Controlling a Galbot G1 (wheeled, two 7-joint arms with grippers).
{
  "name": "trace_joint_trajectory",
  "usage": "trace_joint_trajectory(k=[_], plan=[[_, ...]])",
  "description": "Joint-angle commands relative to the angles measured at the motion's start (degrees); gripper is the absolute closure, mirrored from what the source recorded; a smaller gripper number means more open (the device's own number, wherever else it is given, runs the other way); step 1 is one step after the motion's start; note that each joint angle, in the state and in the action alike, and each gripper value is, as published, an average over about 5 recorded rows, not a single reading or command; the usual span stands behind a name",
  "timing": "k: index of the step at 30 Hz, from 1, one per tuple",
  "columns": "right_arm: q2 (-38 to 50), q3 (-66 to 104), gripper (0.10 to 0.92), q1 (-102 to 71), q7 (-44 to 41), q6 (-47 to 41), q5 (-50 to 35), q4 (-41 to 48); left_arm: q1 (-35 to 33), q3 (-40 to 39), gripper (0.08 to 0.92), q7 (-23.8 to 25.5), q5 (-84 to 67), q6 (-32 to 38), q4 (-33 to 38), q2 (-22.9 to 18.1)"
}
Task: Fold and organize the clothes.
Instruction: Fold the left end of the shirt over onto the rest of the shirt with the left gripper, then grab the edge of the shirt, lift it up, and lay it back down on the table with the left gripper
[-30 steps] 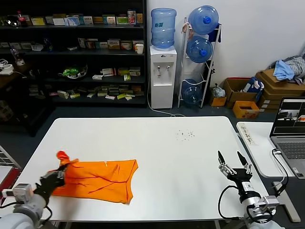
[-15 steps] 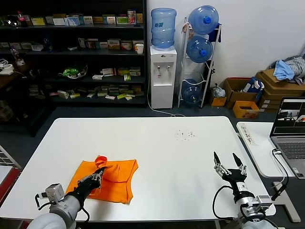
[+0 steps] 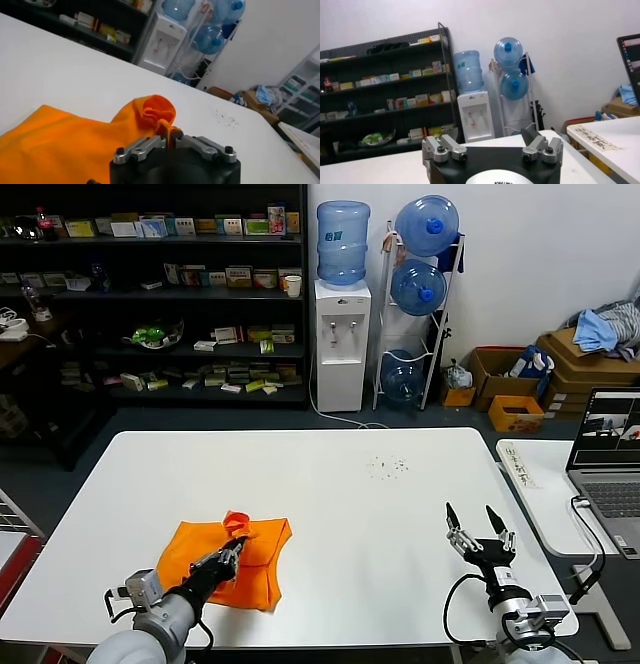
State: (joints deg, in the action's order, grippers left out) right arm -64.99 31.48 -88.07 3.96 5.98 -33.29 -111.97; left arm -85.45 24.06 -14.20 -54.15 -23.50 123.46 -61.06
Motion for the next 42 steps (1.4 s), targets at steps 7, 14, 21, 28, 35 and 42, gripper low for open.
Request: trace_joint_trajectory(k=[7, 14, 21, 28, 35, 42], plan=[[-0.3, -1.0, 0.203, 1.0, 0.1, -0.3, 0.0, 0.3, -2.0, 1.3, 0.605, 1.7, -1.3, -0.4, 2.5, 0.5], [0.0, -1.0, 0.203, 0.9, -0.2, -0.1, -0.4, 0.3, -4.8, 11.1, 0.397, 6.6, 2.0, 1.3, -2.8, 5.0], [0.3, -0.8, 0.203, 0.8, -0.6, 0.3, -1.0, 0.7, -4.9, 19.4, 0.212, 17.0, 9.3, 8.8, -18.0, 12.3], [0.2, -1.2, 0.203, 1.5, -0.5, 0.2, -1.1, 1.0, -5.5, 17.2, 0.178, 20.8, 8.7, 10.9, -24.4, 14.7], [0.3, -1.0, 0.203, 1.2, -0.5, 0.2, -1.2, 0.9, -3.5, 14.9, 0.177, 21.7, 8.5, 11.1, -26.2, 13.8], [0.2, -1.0, 0.203, 1.2, -0.4, 0.2, -1.1, 0.9, -2.3, 13.6, 0.177, 21.7, 7.9, 10.7, -25.6, 13.6]])
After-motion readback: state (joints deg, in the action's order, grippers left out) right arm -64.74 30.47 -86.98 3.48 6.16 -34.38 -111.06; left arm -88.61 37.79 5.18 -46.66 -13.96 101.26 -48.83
